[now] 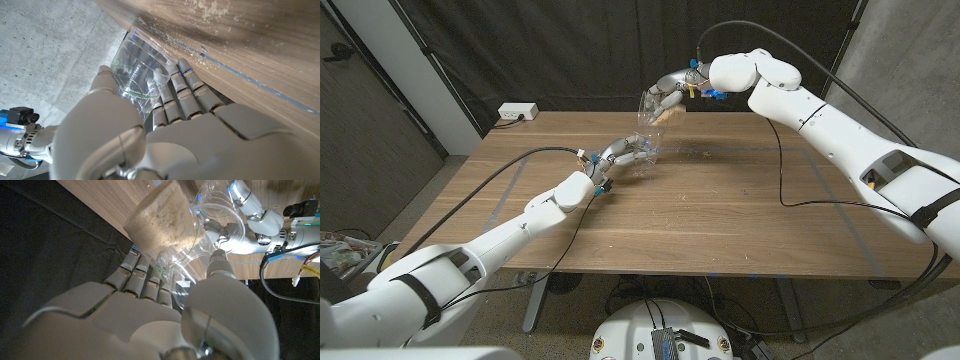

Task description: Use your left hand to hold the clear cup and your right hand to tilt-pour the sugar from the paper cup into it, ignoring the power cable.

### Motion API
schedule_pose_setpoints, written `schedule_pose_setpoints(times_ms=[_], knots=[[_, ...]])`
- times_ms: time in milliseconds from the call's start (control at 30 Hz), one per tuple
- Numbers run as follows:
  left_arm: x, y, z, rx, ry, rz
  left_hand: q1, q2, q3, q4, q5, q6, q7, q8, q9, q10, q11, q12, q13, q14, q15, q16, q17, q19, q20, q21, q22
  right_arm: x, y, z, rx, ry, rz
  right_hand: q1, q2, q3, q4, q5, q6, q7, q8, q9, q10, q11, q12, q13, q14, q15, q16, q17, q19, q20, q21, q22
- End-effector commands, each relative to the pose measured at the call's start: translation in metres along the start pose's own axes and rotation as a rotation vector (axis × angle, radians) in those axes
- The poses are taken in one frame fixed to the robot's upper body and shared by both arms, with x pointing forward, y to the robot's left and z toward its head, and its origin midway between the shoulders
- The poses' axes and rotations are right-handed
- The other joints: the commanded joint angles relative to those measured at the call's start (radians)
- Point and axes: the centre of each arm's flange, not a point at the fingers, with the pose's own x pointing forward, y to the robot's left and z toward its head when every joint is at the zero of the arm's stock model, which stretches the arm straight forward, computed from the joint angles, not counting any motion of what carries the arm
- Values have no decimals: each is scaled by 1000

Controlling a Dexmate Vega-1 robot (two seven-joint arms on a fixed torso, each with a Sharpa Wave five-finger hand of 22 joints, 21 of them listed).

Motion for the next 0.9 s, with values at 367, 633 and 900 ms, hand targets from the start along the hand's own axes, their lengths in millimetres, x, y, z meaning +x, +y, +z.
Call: schedule_pose_setpoints(times_ms=[367,633,900], knots=[[-14,19,-5,2,3,30,-1,6,-8,5,-5,11,0,9,1,15,-4,5,2,10,-119,-8,5,-3,-54,9,0,1,3,1,-40,32,7,-6,11,10,3,4,16,-2,3,5,16,-1,-4,4,13,-183,0,3,-7,-113,8,-3],[-13,21,-6,8,2,28,-2,7,-9,5,-6,10,1,9,1,16,-5,4,0,11,-120,-10,7,-3,-54,10,0,2,5,0,-77,60,16,-4,11,12,0,5,17,-4,2,5,15,-2,-6,6,13,-184,-1,3,-8,-112,8,-5],[-11,24,-4,23,1,19,-3,7,-11,6,-7,13,3,11,0,16,-4,4,0,11,-118,-13,8,-3,-54,12,-1,3,9,2,-132,79,24,-6,11,13,1,4,18,-7,1,5,16,-4,-9,7,13,-183,-1,3,-11,-114,8,-7]])
